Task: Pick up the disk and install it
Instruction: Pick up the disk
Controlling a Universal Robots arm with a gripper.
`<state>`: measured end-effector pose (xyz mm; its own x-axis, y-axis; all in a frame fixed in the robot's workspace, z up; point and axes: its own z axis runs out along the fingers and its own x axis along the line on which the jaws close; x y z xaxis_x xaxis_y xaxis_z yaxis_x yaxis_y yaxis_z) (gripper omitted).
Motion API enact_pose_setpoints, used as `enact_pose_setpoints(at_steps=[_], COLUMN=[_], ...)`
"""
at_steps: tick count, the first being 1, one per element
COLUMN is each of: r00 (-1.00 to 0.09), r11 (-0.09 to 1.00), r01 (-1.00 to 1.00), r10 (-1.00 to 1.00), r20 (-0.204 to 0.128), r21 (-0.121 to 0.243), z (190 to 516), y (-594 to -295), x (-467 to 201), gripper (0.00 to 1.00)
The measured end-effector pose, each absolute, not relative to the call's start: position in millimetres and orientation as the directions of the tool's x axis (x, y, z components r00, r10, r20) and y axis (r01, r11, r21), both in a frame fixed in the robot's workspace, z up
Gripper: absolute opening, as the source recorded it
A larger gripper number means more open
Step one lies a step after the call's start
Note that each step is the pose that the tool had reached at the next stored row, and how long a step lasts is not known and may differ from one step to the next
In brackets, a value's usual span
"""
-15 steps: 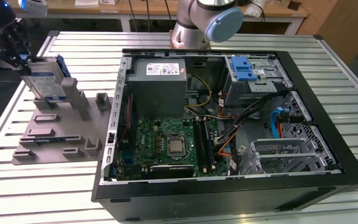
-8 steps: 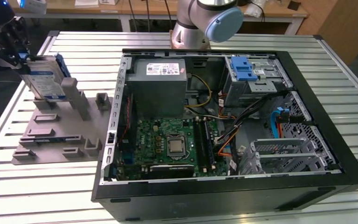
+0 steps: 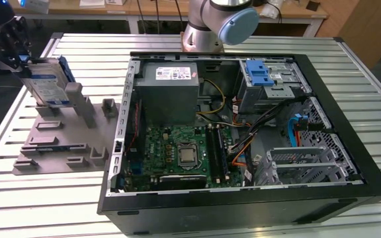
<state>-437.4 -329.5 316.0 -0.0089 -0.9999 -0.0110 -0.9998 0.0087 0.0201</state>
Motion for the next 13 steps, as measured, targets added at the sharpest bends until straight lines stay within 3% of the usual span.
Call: enact_pose_setpoints(at_steps=[13], r00=[-0.009], r11=[0.009], r01=[-1.0], r10=[-1.0], r20=[-0.011], r21=[0.02], z=[322.2], y=[-329.5], x=[-437.4], gripper=[0.36])
